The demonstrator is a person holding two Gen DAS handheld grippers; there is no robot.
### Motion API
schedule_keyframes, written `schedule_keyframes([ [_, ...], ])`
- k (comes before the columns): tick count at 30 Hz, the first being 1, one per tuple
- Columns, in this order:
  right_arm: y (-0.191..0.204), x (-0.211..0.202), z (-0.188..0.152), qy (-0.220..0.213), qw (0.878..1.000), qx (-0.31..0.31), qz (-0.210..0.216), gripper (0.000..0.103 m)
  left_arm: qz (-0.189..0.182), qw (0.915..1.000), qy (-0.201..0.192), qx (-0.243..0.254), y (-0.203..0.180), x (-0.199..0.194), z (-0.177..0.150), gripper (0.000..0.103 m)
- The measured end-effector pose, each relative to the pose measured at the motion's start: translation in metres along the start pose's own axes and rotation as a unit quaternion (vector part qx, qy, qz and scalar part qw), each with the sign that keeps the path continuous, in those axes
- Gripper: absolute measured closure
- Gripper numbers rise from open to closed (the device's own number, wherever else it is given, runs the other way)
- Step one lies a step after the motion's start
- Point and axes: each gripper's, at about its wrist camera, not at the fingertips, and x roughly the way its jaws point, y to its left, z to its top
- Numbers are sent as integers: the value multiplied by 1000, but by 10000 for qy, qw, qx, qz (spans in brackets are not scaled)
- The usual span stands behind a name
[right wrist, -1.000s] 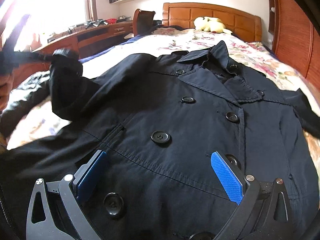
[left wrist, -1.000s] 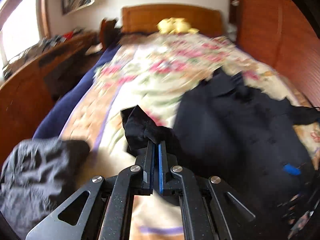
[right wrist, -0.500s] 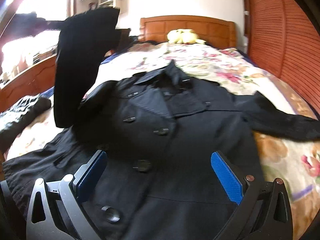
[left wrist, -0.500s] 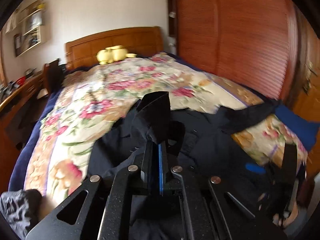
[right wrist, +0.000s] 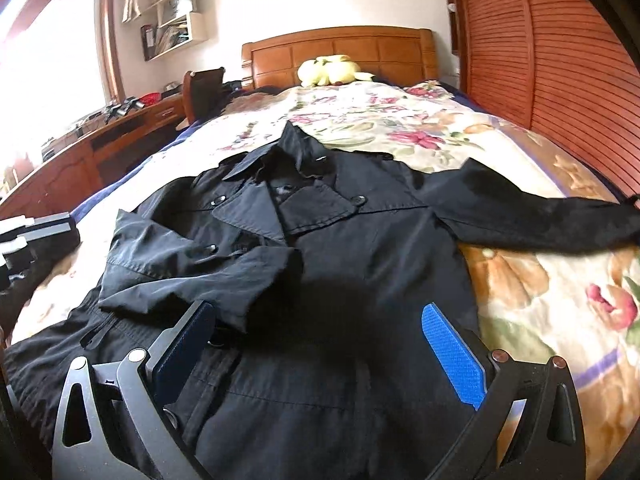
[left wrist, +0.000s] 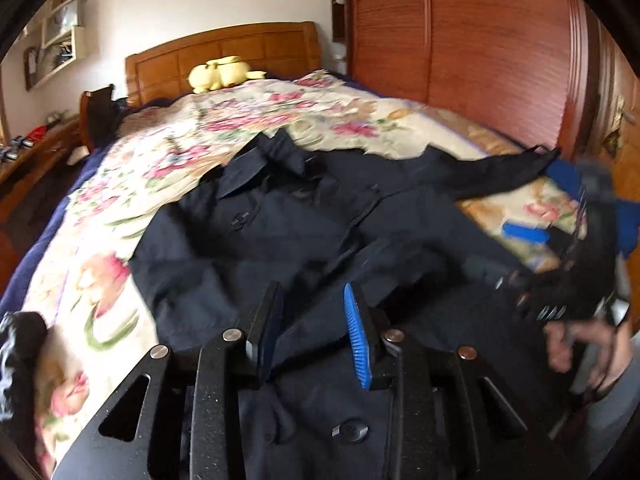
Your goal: Fold large clothes
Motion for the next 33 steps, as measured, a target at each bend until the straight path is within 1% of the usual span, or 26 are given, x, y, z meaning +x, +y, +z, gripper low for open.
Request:
schedule_keyframes([
  [1,3,3,2,8,10000,-56,8,0,27,10000,33,-3,2,2,-7,70],
  [5,12,15,13,-64,9996,-279,60,0,98,9999,129,-41,12,6,-20,70],
  [8,11,28,19,-26,9997,-188,148,3,121,9999,80,-80,17,3,-25,70],
  [10,10,40,21,79,9996,-61,269,7,161,9998,55,-69,18,1,-32,70],
  [12,9,51,20,213,9990,31,397,13,234,9997,61,-18,19,0,-38,70],
  [13,9,55,20,279,9986,48,445,14,249,9997,75,-3,19,0,-42,70],
  [15,10,64,18,438,9979,22,476,19,209,9997,107,-21,20,0,-49,70],
  [17,11,72,16,584,9972,0,472,21,182,9997,147,-49,20,2,-52,70],
  [19,7,76,14,658,9959,71,616,26,179,9998,122,-26,18,2,-52,70],
  [20,6,76,15,687,9951,113,695,31,167,9998,96,-13,16,1,-52,70],
  [21,3,77,14,722,9938,168,824,40,160,9998,80,-1,15,1,-52,70],
  [22,2,78,14,762,9924,205,949,45,165,9998,74,17,14,1,-52,70],
  [24,-1,80,12,858,9899,236,1107,64,204,9998,51,62,12,2,-52,70],
  [25,-1,80,11,895,9889,222,1166,71,211,9997,49,64,12,2,-51,70],
  [26,0,81,11,927,9876,206,1249,81,222,9997,47,57,12,2,-51,70],
  [28,0,76,11,861,9873,145,1328,88,241,9997,40,34,13,3,-51,70],
  [29,0,72,12,785,9880,131,1327,94,255,9997,28,8,13,3,-50,70],
  [30,-2,65,13,611,9898,153,1280,97,264,9997,8,-11,14,3,-50,70],
  [33,-10,44,19,180,9925,213,1189,98,276,9995,-90,-79,16,0,-49,70],
])
